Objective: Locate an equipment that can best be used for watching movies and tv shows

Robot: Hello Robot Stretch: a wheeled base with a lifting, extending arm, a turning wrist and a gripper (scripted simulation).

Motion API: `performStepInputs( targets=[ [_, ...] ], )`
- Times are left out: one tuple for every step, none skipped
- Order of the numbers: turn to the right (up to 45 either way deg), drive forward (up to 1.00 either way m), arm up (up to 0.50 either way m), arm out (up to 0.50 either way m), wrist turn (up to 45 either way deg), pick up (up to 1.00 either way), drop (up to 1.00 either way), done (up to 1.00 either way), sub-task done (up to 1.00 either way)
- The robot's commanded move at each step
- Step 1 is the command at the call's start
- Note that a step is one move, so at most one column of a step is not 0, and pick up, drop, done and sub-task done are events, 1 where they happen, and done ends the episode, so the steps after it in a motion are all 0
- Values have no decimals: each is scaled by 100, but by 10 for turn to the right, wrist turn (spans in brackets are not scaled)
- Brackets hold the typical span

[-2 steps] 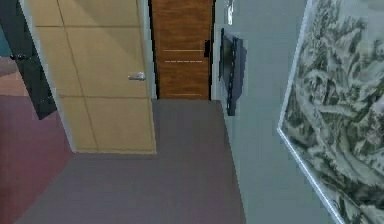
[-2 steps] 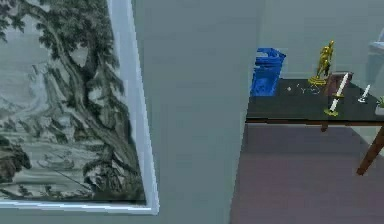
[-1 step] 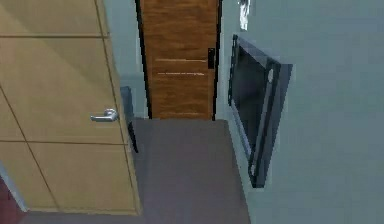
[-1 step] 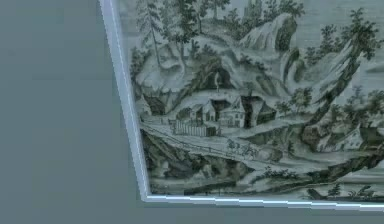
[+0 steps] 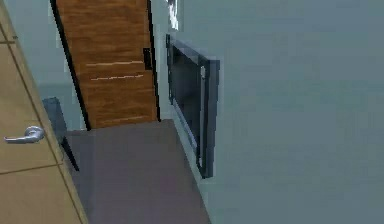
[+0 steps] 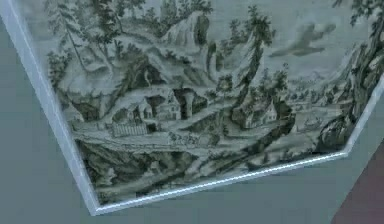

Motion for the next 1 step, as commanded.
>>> performStepInputs(
  targets=[
    [0, 0, 0, 0, 0, 0, 0, 100, 0]
  ],
)
